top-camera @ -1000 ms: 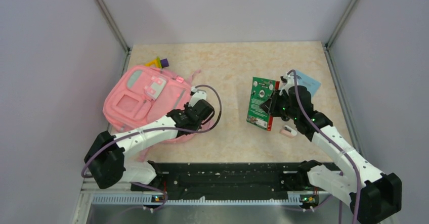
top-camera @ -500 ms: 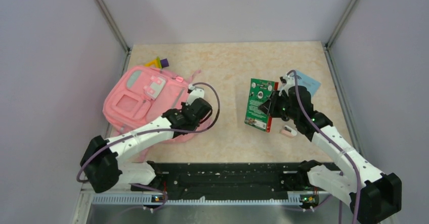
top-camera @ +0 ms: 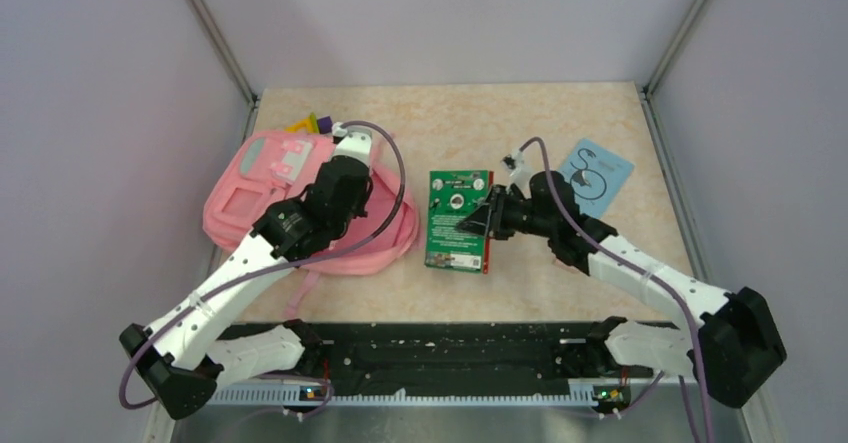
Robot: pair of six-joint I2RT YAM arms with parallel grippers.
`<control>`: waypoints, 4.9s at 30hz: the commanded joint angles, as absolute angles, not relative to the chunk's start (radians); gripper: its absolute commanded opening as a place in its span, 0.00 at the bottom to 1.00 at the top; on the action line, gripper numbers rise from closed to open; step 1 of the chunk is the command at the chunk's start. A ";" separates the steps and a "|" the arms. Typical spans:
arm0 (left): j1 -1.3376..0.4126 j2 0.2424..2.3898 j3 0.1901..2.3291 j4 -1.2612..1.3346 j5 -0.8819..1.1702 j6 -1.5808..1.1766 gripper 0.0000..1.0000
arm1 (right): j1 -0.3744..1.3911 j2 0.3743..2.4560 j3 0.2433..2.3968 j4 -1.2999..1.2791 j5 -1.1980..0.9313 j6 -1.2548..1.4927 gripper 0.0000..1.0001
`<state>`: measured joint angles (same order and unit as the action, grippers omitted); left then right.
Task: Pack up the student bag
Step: Place the book in the student bag, then move the student bag to the center of the board.
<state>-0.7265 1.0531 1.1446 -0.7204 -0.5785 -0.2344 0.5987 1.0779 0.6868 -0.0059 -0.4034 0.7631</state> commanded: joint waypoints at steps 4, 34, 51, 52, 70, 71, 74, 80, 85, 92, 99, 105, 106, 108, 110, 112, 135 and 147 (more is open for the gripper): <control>-0.684 0.921 1.094 -0.515 -0.584 -0.075 0.00 | 0.791 1.296 0.849 0.288 -0.490 0.888 0.00; -0.524 0.740 0.956 -0.390 -0.377 -0.118 0.00 | 0.870 2.208 1.583 0.751 -0.544 1.257 0.00; -0.514 0.778 0.956 -0.375 -0.282 -0.141 0.00 | 0.964 2.653 2.208 0.532 -0.249 1.000 0.00; -0.515 0.782 0.955 -0.374 -0.279 -0.140 0.00 | 0.972 2.669 2.225 0.538 -0.228 0.994 0.00; -0.507 0.768 0.920 -0.363 -0.293 -0.131 0.00 | 0.994 2.389 1.831 0.492 -0.090 0.779 0.78; -0.507 0.766 0.920 -0.364 -0.297 -0.132 0.00 | 0.995 2.363 1.801 0.482 -0.079 0.771 0.78; -0.508 0.764 0.920 -0.364 -0.303 -0.129 0.00 | 0.996 2.278 1.678 0.474 -0.019 0.761 0.78; -0.506 0.772 0.920 -0.365 -0.301 -0.127 0.00 | 0.996 2.151 1.501 0.478 0.014 0.710 0.78; -0.506 0.792 0.925 -0.373 -0.291 -0.132 0.00 | 0.996 1.956 1.279 0.512 0.052 0.597 0.77; -0.506 0.827 0.924 -0.375 -0.290 -0.129 0.00 | 0.997 1.704 1.028 0.361 0.198 0.436 0.80; -0.506 0.848 0.919 -0.376 -0.281 -0.123 0.00 | 0.987 1.785 1.160 0.130 0.247 0.263 0.82; -0.506 0.862 0.912 -0.373 -0.273 -0.115 0.00 | 0.956 1.941 1.322 0.062 0.236 0.209 0.79; -0.506 0.865 0.912 -0.372 -0.270 -0.113 0.00 | 0.953 1.963 1.344 0.059 0.234 0.197 0.75; -0.506 0.875 0.912 -0.370 -0.256 -0.110 0.00 | 0.945 2.001 1.384 0.050 0.232 0.179 0.63; -0.505 0.889 0.913 -0.369 -0.242 -0.108 0.00 | 0.933 2.032 1.420 0.032 0.235 0.176 0.48; -0.506 0.909 0.915 -0.366 -0.221 -0.098 0.00 | 0.913 2.041 1.429 0.021 0.241 0.183 0.33; -0.769 1.394 1.044 -0.073 -0.109 -0.274 0.00 | 0.673 1.459 0.915 -0.106 0.292 0.357 0.00; -0.896 1.067 0.914 -0.422 -0.369 -0.421 0.76 | 0.670 1.438 0.865 -0.084 0.258 0.404 0.00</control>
